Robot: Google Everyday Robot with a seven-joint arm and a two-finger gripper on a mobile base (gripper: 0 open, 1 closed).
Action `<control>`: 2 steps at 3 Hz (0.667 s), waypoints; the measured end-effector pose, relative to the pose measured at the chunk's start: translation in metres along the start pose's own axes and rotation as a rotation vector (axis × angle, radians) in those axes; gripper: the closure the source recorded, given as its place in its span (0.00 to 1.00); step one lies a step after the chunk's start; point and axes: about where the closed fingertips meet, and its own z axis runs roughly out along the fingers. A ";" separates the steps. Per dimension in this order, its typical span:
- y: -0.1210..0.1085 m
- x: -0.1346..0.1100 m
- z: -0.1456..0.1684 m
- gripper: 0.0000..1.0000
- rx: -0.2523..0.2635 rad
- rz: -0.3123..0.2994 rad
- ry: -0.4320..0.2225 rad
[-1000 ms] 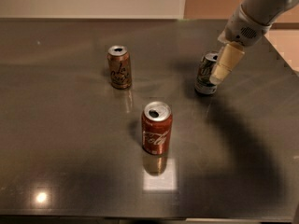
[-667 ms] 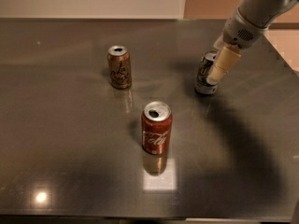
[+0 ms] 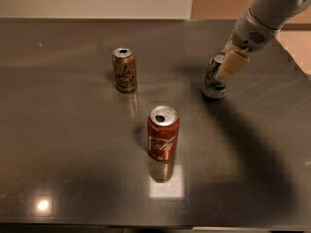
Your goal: Move 7up can near coke can
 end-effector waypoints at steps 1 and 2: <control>0.022 -0.006 -0.015 0.87 -0.015 -0.048 -0.014; 0.059 -0.011 -0.028 1.00 -0.057 -0.117 -0.017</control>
Offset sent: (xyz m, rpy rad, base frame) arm -0.1218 0.0307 0.0353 -0.0069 0.0626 0.2522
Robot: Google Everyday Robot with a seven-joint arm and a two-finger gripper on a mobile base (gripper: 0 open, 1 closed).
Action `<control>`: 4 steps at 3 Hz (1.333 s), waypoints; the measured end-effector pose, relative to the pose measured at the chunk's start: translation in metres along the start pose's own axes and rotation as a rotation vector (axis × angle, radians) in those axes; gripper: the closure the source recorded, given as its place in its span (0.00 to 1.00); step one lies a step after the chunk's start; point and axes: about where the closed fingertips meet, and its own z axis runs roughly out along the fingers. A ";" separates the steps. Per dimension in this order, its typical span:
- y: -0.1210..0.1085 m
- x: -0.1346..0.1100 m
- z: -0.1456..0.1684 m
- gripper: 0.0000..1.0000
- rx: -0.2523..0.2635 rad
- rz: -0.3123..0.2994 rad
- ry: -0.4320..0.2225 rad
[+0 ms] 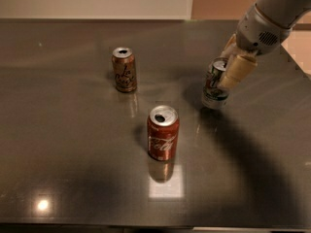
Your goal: Move 7up can near coke can
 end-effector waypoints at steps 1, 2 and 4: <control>0.044 -0.013 -0.002 1.00 -0.057 -0.082 0.001; 0.076 -0.025 0.006 1.00 -0.104 -0.146 0.006; 0.104 -0.034 0.023 0.58 -0.147 -0.222 0.012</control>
Offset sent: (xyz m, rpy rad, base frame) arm -0.1123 0.0553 -0.0140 -0.0355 0.1132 0.2720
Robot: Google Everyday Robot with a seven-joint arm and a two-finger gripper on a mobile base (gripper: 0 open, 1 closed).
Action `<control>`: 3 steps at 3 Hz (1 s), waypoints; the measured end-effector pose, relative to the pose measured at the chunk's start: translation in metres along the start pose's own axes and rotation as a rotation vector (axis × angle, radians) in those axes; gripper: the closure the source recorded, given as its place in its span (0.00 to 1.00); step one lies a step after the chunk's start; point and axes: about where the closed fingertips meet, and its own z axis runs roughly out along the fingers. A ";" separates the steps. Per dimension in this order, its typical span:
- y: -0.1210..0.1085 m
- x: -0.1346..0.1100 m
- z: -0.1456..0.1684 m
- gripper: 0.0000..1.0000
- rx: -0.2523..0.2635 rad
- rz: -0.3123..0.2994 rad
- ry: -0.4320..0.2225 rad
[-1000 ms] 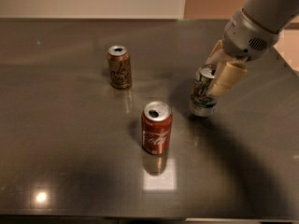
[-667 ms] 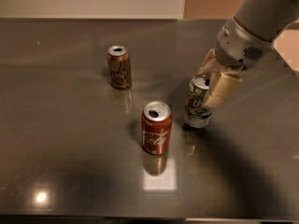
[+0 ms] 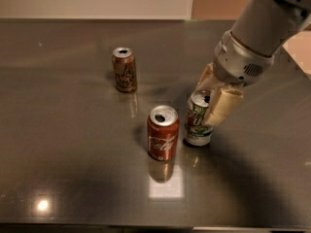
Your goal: Move 7up can near coke can
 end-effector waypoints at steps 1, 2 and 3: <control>0.006 0.001 0.008 0.35 -0.004 -0.016 0.004; 0.011 0.004 0.011 0.11 0.003 -0.026 0.002; 0.010 0.002 0.011 0.00 0.009 -0.027 0.001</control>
Offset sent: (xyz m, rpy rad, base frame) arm -0.0217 -0.0070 -0.0187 -0.0024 -0.0042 0.0343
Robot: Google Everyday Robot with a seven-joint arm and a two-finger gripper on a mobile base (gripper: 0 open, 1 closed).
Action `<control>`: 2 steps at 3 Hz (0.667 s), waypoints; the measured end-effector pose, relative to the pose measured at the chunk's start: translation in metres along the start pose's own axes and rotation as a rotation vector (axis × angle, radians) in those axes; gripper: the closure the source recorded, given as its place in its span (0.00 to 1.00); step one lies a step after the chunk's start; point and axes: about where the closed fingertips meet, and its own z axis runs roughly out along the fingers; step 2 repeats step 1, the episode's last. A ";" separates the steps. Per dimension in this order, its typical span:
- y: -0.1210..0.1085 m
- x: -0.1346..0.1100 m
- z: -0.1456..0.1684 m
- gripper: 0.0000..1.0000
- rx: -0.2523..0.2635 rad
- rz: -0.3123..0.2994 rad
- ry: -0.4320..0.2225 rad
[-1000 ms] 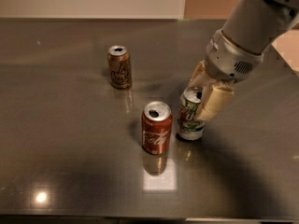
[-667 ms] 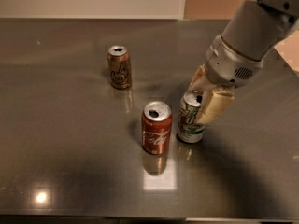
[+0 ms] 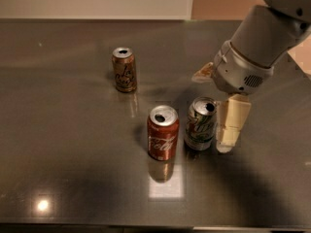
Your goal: Move 7up can near coke can
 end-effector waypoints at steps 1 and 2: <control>0.000 0.000 0.000 0.00 0.000 0.000 0.000; 0.000 0.000 0.000 0.00 0.000 0.000 0.000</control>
Offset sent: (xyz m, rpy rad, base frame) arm 0.0000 0.0000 0.0000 0.0000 0.0000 0.0000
